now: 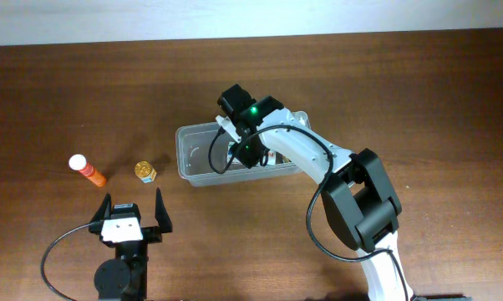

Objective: Pack container

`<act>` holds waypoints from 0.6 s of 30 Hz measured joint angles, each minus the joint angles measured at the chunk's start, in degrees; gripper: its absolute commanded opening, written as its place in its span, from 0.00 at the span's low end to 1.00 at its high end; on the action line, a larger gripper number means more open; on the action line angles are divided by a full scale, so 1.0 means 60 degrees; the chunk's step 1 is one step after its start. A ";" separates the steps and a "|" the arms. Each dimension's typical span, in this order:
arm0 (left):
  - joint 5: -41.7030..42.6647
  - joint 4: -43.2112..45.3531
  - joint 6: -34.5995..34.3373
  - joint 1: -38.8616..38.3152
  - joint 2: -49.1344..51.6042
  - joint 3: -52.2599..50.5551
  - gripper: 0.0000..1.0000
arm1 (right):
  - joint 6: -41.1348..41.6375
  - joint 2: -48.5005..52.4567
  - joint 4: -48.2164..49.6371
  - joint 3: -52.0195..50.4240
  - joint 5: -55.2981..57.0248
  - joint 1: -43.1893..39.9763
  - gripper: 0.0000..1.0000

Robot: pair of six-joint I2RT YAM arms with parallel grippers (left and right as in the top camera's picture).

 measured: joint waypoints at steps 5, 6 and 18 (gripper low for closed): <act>0.0000 0.0000 0.0000 0.0000 0.0000 0.0000 0.99 | -0.0623 0.0000 0.0004 0.0000 0.0015 0.0000 0.24; 0.0000 0.0000 0.0000 0.0000 0.0000 0.0000 0.99 | -0.0703 0.0000 0.0000 0.0000 0.0025 0.0000 0.24; 0.0000 0.0000 0.0000 0.0000 0.0000 0.0000 1.00 | -0.0801 0.0084 -0.1854 0.1395 -0.0423 0.0000 0.49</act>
